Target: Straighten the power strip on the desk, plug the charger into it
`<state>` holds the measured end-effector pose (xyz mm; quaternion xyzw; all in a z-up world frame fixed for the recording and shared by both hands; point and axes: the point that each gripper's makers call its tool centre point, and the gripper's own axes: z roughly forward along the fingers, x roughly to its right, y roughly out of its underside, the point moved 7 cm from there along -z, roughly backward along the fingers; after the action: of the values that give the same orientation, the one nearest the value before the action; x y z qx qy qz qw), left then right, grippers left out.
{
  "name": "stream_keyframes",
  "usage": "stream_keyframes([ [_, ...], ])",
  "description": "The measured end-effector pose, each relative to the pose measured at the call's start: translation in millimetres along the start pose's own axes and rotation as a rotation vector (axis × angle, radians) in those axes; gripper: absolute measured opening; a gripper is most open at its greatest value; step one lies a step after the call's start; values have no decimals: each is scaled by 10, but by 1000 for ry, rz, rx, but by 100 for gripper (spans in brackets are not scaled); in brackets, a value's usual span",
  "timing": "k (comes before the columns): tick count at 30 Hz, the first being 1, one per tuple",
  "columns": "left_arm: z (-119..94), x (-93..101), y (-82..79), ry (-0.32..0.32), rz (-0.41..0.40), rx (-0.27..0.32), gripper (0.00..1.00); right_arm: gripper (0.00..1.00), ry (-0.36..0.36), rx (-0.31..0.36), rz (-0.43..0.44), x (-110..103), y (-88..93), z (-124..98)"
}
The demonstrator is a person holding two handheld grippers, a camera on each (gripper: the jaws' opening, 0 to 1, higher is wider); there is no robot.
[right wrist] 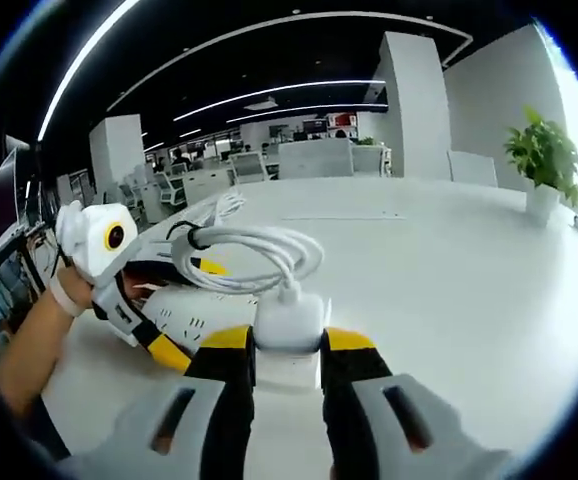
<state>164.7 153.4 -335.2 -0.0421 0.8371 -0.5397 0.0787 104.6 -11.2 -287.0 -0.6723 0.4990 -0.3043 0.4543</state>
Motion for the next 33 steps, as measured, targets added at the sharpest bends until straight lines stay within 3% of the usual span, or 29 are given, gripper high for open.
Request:
stream_keyframes([
  [11,25,-13,-15,-15,-21,11,72,25,-16,-40,14,30,0,-7],
  [14,94,12,-69,-21,-34,-15,69,25,-31,-53,35,55,13,-20],
  [18,232,104,-151,-14,18,-6,64,25,-41,-65,45,56,20,-27],
  [22,275,231,-270,28,58,37,51,25,-54,-71,63,79,9,-23],
  [25,323,315,-376,33,111,80,50,25,-60,-78,76,90,-1,-16],
  [29,421,379,-414,23,192,78,50,25,-67,-92,81,92,-11,-10],
  [33,480,413,-464,11,217,102,49,25,-70,-97,85,92,-10,-12],
])
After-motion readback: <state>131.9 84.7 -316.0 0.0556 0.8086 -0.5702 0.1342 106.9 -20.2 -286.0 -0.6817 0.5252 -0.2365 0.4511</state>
